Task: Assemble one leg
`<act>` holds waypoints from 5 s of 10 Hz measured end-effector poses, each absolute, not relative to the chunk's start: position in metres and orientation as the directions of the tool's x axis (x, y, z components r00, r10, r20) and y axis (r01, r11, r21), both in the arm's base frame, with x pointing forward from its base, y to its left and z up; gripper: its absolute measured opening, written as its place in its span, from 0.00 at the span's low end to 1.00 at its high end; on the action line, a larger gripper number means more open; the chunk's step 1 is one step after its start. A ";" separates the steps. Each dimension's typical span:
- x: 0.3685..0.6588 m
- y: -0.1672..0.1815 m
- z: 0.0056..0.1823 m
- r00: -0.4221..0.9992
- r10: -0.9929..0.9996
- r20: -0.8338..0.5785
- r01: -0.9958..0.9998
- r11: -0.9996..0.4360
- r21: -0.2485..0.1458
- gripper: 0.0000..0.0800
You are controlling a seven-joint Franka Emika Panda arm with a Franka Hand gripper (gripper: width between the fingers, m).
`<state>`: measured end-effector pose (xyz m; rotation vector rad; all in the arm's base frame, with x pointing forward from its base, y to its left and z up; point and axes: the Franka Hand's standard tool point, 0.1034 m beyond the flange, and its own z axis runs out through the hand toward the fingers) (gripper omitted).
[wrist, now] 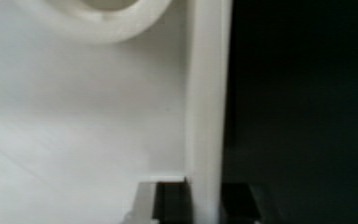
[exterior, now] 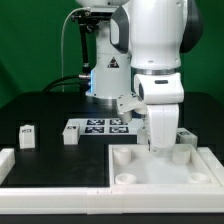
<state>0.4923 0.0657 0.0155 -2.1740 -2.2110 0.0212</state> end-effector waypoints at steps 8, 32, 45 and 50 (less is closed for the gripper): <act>0.491 0.064 0.015 -0.015 1.000 0.019 0.999 0.015 -0.040 0.79; 0.438 0.142 0.036 0.928 0.368 -0.048 0.364 -0.928 -0.077 0.81; 0.416 0.141 0.007 0.603 0.255 -0.756 0.300 -0.950 -0.081 0.81; 0.416 0.141 0.007 0.602 0.265 -0.753 0.307 -0.948 -0.088 0.47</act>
Offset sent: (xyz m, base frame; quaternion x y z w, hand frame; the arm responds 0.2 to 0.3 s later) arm 0.0000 0.0000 0.0000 0.0000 0.0000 0.0000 1.0000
